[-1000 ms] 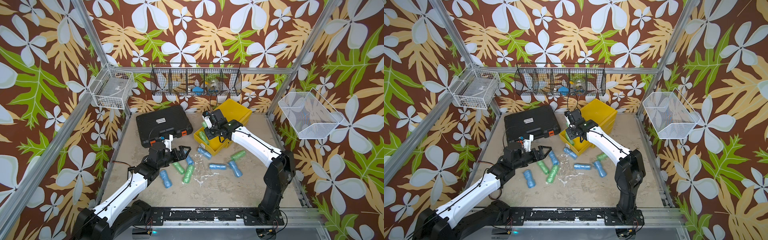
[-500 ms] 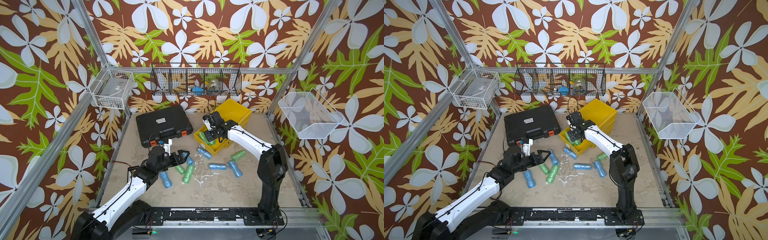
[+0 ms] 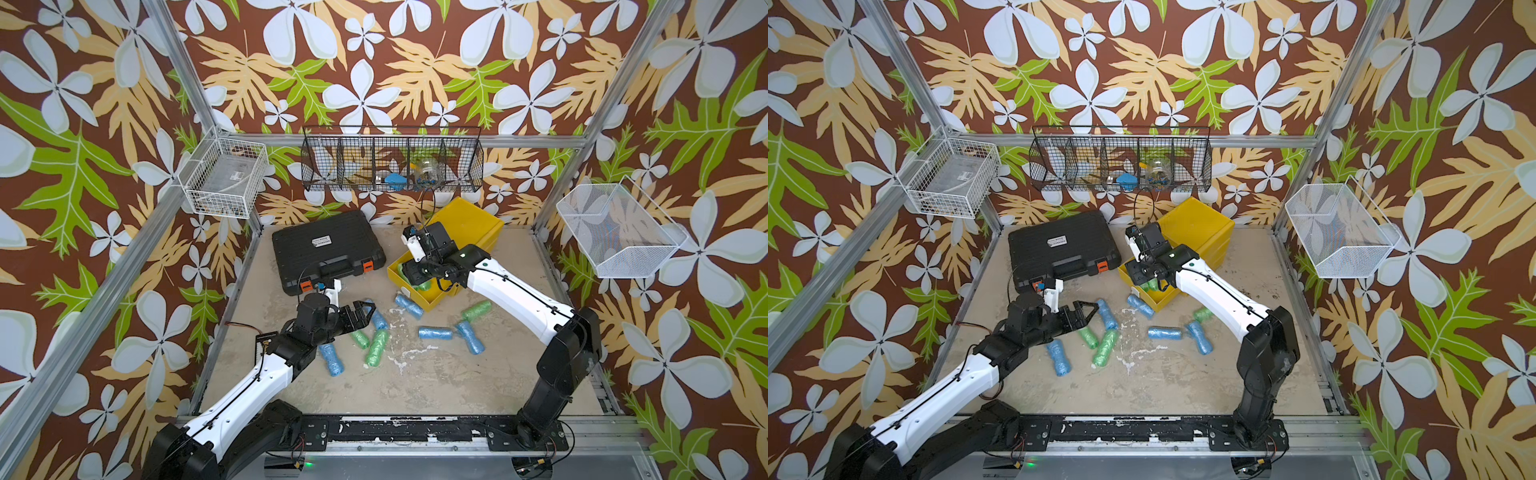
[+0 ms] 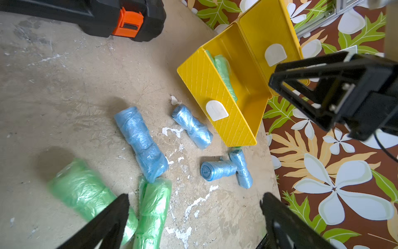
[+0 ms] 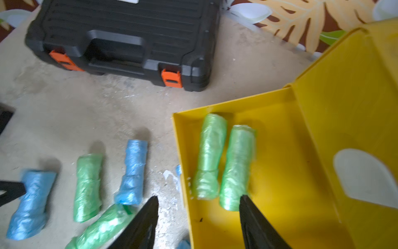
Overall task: Sort the rolls of trash bags by color and place them into the drawer
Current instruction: Place the roll of trash bags in the drawer, then pick up the roll of trash bags from the center of the board.
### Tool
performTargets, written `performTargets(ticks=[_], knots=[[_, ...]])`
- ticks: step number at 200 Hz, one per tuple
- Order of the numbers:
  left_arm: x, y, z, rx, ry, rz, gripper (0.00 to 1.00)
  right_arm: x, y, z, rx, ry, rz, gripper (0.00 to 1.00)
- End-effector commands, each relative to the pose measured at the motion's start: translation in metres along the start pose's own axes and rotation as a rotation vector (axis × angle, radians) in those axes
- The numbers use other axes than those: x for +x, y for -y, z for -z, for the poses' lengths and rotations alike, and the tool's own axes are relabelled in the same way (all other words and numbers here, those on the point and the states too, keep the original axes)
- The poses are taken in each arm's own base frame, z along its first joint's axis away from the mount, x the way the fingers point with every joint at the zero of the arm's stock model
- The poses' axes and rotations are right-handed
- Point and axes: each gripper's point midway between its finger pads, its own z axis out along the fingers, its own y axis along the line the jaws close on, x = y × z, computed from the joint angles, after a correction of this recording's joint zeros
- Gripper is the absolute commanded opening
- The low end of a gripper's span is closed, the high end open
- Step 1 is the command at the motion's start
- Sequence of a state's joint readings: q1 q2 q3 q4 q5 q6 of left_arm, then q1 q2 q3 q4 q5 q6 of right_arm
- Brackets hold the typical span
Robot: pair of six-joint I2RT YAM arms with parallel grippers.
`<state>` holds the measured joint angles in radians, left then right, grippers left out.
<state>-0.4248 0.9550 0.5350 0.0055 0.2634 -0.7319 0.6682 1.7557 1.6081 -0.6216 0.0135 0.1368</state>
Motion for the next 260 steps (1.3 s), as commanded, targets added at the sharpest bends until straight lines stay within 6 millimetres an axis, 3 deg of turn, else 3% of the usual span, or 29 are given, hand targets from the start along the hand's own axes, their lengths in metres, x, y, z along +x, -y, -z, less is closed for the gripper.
performTargets(ticks=[1,74,120,187,227,260], knots=[[-0.006,-0.015,0.001,-0.036,0.019,-0.003,0.98,0.006,-0.027,-0.002,-0.051,0.004,-0.01,0.66],[-0.047,-0.076,0.02,-0.035,0.118,0.202,0.98,0.039,-0.135,-0.057,-0.244,-0.097,0.064,0.69],[-0.051,-0.107,0.029,0.016,0.17,0.371,0.97,0.059,-0.182,-0.091,-0.301,-0.173,0.118,0.71],[-0.041,-0.112,0.034,0.018,0.179,0.389,0.97,0.094,-0.19,-0.127,-0.277,-0.266,0.142,0.74],[-0.037,-0.114,0.035,0.007,0.175,0.384,0.97,0.113,-0.192,-0.138,-0.269,-0.307,0.155,0.61],[-0.035,-0.114,0.036,0.002,0.172,0.368,0.96,0.11,-0.191,-0.138,-0.262,-0.298,0.156,0.42]])
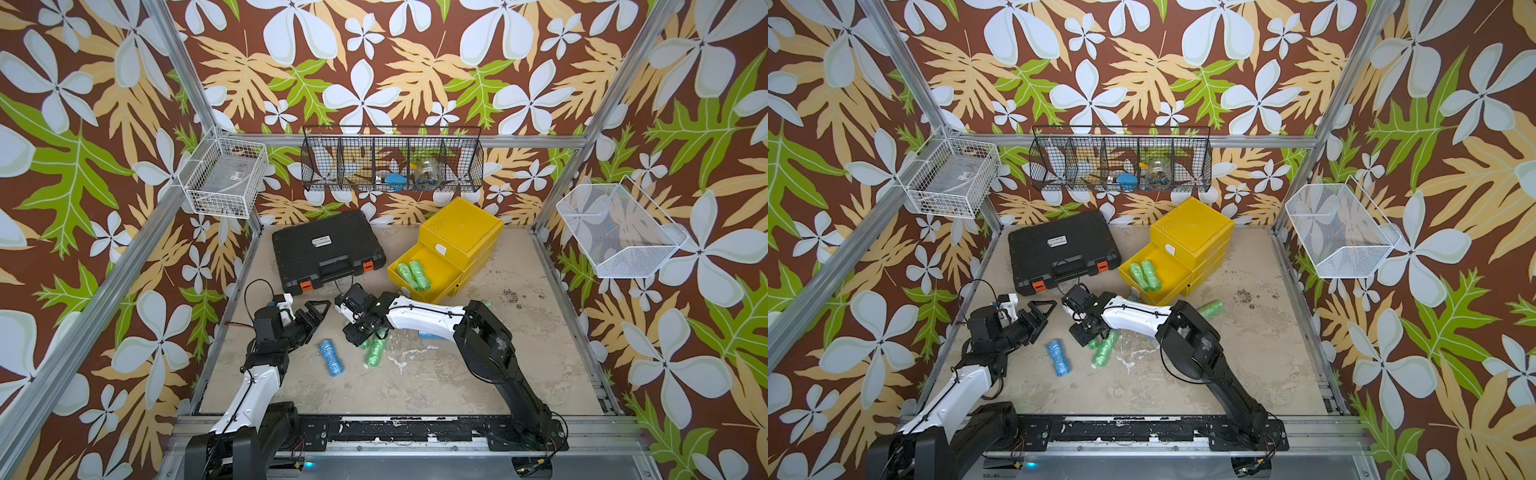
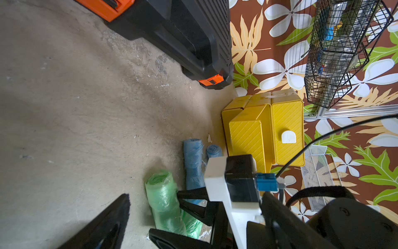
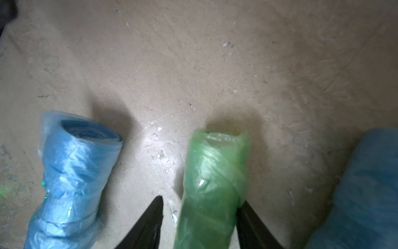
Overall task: Sort the rolls of trash bags by color and place them into the drawer
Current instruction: Pick up the roll of trash bags from the center of the board, then place the roll of trash bags in the drawer.
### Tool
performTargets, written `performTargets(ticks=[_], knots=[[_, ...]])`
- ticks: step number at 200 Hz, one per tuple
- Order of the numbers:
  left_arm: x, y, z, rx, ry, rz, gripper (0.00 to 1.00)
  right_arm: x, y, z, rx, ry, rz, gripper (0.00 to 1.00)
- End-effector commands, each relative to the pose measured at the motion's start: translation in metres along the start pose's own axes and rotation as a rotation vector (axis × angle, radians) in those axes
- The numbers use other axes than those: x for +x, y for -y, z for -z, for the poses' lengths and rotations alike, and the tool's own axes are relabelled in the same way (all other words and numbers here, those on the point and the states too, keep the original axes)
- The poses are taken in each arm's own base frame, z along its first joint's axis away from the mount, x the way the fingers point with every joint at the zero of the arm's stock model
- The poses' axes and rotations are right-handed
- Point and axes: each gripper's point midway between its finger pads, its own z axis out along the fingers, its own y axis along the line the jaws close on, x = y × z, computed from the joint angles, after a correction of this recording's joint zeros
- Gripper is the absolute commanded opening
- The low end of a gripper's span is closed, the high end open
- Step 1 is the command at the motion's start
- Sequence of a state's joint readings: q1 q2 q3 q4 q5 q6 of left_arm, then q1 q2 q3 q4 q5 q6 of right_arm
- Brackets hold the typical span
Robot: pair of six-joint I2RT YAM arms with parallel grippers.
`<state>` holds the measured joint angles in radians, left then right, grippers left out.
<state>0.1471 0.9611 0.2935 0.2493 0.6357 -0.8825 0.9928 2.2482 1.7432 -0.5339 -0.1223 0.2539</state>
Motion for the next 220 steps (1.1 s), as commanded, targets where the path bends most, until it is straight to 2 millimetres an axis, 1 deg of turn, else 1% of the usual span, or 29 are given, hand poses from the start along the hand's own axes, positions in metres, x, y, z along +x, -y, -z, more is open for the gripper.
performTargets(ticks=[1,19,31,54,68,84,103,118,134,156,178,197,208,220], knots=[[0.001,0.002,0.001,0.005,-0.003,-0.03,0.96,-0.003,0.002,0.003,0.015,0.008,0.001,0.41],[0.0,0.005,0.003,0.015,0.003,-0.051,0.95,-0.009,0.001,0.01,0.016,0.028,0.01,0.3],[-0.001,0.01,0.004,0.028,0.004,-0.065,0.95,-0.015,0.003,0.018,0.027,0.044,0.018,0.25],[-0.004,0.021,0.005,0.056,0.0,-0.085,0.93,-0.028,0.005,0.039,0.036,0.084,0.022,0.24],[-0.005,0.028,0.005,0.072,-0.009,-0.094,0.93,-0.039,0.01,0.059,0.038,0.122,0.012,0.23],[-0.004,0.041,0.001,0.096,-0.031,-0.113,0.92,-0.051,0.02,0.084,0.047,0.169,-0.001,0.23],[0.003,0.06,-0.007,0.12,-0.068,-0.143,0.92,-0.062,0.039,0.114,0.082,0.22,-0.018,0.23],[0.01,0.077,-0.016,0.142,-0.098,-0.17,0.92,-0.065,0.06,0.136,0.133,0.247,-0.038,0.23],[0.019,0.096,-0.025,0.172,-0.129,-0.192,0.92,-0.063,0.086,0.155,0.189,0.263,-0.062,0.23],[0.035,0.121,-0.036,0.213,-0.18,-0.221,0.92,-0.052,0.126,0.175,0.251,0.265,-0.108,0.23],[0.053,0.139,-0.045,0.25,-0.223,-0.233,0.91,-0.039,0.167,0.192,0.336,0.261,-0.155,0.23],[0.068,0.147,-0.052,0.266,-0.258,-0.24,0.91,-0.026,0.2,0.202,0.424,0.248,-0.184,0.23],[0.076,0.15,-0.055,0.272,-0.277,-0.241,0.91,-0.022,0.215,0.207,0.462,0.246,-0.196,0.23],[0.083,0.149,-0.058,0.273,-0.291,-0.239,0.91,-0.016,0.228,0.207,0.489,0.234,-0.209,0.23]])
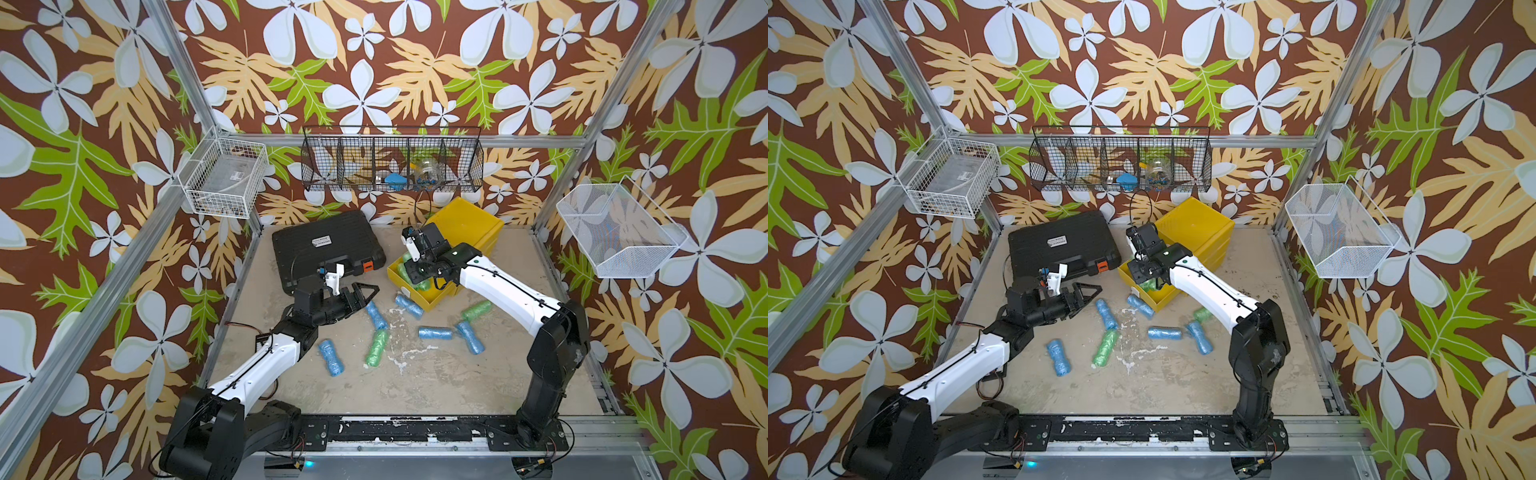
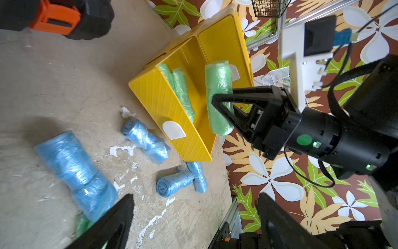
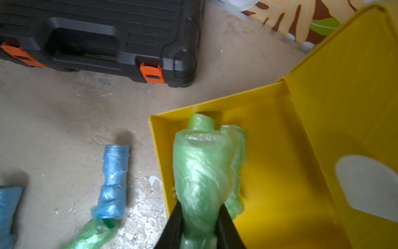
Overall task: Sort the rolls of trash bags by color and place them into the drawer
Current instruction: Place the roll of trash bags in the drawer.
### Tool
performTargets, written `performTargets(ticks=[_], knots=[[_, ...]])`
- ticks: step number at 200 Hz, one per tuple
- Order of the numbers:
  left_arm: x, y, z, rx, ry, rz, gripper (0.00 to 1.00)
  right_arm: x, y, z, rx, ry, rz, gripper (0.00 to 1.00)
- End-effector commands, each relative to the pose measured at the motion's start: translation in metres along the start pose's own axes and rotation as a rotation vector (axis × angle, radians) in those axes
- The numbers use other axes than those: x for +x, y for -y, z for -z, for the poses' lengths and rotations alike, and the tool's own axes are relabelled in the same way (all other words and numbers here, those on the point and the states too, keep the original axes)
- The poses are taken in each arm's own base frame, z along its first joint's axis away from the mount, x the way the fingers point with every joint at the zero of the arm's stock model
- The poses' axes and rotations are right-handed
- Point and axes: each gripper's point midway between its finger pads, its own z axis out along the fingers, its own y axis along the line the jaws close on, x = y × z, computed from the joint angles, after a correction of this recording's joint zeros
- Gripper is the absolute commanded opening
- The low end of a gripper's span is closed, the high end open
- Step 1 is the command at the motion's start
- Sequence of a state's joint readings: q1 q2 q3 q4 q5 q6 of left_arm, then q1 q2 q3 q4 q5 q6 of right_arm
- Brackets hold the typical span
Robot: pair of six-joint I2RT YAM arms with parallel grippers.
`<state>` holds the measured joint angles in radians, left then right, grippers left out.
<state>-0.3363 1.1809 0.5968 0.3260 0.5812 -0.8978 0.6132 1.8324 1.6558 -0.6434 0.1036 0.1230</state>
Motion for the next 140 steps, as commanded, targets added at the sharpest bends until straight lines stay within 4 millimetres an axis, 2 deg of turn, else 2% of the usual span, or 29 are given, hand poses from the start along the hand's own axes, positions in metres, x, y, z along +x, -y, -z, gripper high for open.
performTargets(ticks=[1,41,62,91,120,140], knots=[[0.0,0.01,-0.008,0.029,0.013,-0.009,0.91,0.004,0.03,-0.003,0.098,-0.012,0.01,0.23],[0.009,0.004,-0.013,0.021,-0.008,-0.001,0.9,0.012,0.047,-0.022,0.177,-0.051,0.035,0.24],[0.012,0.001,-0.012,0.017,-0.013,0.001,0.9,0.016,0.049,-0.032,0.192,-0.07,0.044,0.26],[0.015,-0.002,-0.011,0.014,-0.018,0.004,0.9,0.017,0.048,-0.039,0.195,-0.078,0.041,0.38],[0.016,-0.002,-0.009,0.013,-0.016,0.002,0.9,0.013,0.045,-0.037,0.173,-0.067,0.031,0.52],[0.016,-0.002,-0.008,0.005,-0.015,-0.009,0.9,0.008,0.04,-0.031,0.143,-0.05,0.018,0.55]])
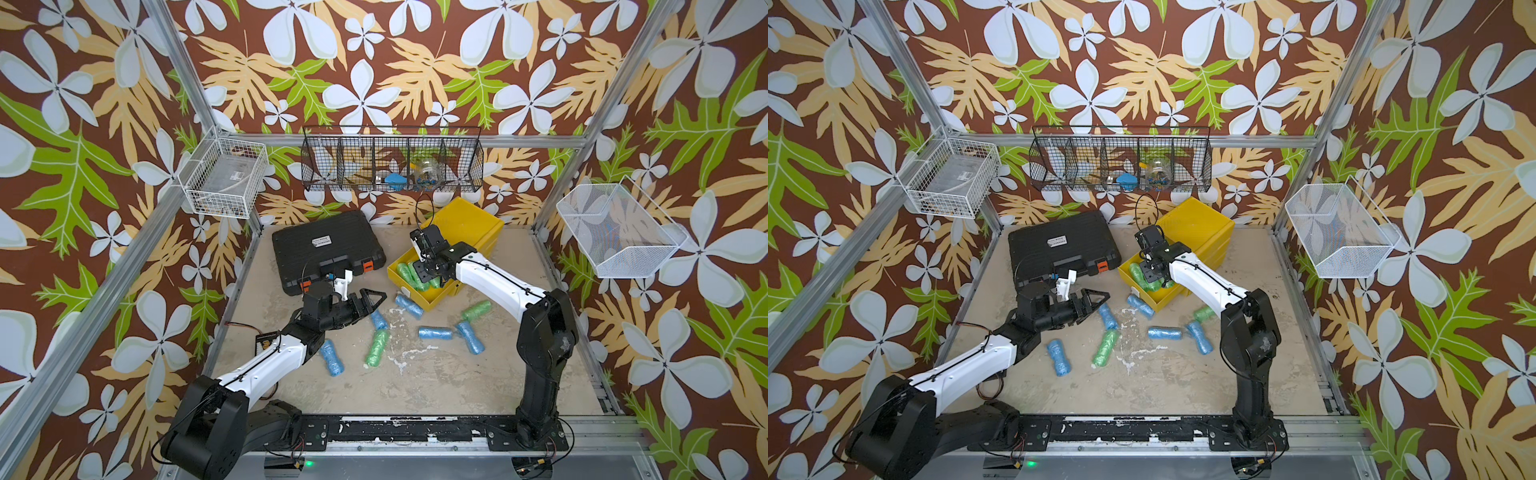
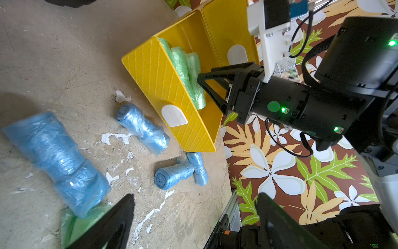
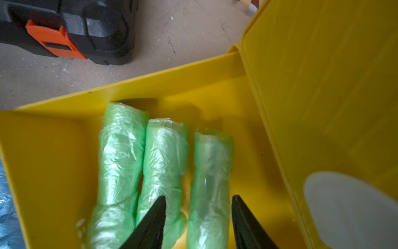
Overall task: Sort the rolls of trash bags by color and place them into the drawer
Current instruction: Place the roll of trash bags in the drawer.
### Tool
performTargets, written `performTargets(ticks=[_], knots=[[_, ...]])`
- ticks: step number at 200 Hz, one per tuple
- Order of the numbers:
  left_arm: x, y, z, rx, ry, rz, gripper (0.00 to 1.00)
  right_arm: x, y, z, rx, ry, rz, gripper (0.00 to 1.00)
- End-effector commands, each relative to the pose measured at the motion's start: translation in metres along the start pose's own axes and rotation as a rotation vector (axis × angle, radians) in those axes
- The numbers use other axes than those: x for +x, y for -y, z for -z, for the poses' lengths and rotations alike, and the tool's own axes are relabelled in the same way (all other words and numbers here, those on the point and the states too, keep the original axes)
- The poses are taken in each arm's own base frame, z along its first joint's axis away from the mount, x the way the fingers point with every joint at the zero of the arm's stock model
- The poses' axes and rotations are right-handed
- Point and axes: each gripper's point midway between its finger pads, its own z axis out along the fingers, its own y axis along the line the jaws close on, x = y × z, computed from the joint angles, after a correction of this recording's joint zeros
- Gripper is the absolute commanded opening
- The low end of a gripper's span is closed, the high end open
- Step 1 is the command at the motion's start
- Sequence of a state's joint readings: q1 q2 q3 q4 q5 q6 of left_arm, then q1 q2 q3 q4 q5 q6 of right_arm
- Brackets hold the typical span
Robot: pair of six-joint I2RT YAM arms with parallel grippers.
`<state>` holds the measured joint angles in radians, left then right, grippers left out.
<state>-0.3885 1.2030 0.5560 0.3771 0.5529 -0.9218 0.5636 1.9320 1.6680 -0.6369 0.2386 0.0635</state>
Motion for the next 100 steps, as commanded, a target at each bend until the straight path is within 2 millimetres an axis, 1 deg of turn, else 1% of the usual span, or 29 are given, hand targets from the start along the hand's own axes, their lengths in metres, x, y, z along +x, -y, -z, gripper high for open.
performTargets(ticks=[1,33,51,77,100], knots=[[-0.002,0.004,0.002,0.007,0.013,-0.025,0.9,-0.01,-0.001,0.009,-0.025,0.034,-0.022,0.55],[-0.003,-0.002,0.006,-0.038,0.023,-0.055,0.89,-0.016,-0.01,0.029,-0.093,0.072,-0.061,0.57],[-0.002,-0.009,0.01,-0.092,0.028,-0.083,0.9,-0.017,-0.021,0.044,-0.137,0.101,-0.086,0.59],[-0.004,-0.025,0.017,-0.186,0.048,-0.124,0.9,-0.011,-0.059,0.065,-0.247,0.14,-0.104,0.59],[-0.007,-0.04,0.025,-0.239,0.058,-0.132,0.9,0.007,-0.098,0.077,-0.352,0.135,-0.117,0.6]])
